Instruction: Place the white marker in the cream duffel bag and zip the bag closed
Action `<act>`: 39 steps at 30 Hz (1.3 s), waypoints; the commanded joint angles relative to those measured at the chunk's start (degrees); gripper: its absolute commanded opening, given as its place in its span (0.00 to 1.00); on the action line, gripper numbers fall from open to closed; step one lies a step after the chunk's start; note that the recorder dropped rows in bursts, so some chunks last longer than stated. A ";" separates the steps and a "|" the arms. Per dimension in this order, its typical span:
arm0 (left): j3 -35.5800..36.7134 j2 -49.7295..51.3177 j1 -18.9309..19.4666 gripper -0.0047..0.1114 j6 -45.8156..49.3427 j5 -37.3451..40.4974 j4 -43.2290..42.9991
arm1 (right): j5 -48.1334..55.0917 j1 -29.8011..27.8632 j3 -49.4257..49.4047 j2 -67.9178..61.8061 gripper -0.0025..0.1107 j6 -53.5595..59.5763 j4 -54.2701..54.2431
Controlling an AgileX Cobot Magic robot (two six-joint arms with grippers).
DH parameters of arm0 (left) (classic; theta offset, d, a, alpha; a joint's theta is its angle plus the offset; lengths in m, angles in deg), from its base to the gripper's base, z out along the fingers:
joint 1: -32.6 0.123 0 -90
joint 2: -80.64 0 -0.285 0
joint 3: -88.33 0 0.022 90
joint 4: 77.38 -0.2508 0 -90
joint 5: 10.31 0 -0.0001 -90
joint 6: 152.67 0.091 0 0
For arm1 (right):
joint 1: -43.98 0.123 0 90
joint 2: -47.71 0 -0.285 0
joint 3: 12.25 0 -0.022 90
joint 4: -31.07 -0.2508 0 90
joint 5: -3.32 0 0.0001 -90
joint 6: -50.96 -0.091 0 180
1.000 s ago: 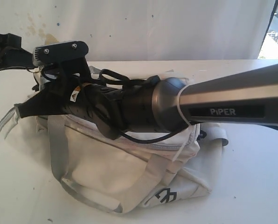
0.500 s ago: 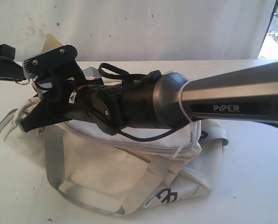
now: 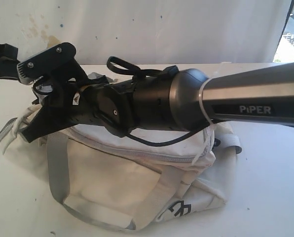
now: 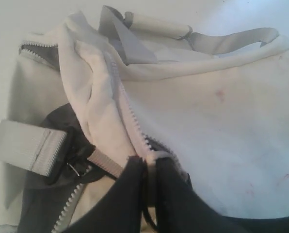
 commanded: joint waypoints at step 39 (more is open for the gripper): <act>-13.86 15.20 -0.13 0.04 -1.09 -19.40 3.55 | 17.40 1.63 -1.07 -0.10 0.02 7.73 7.09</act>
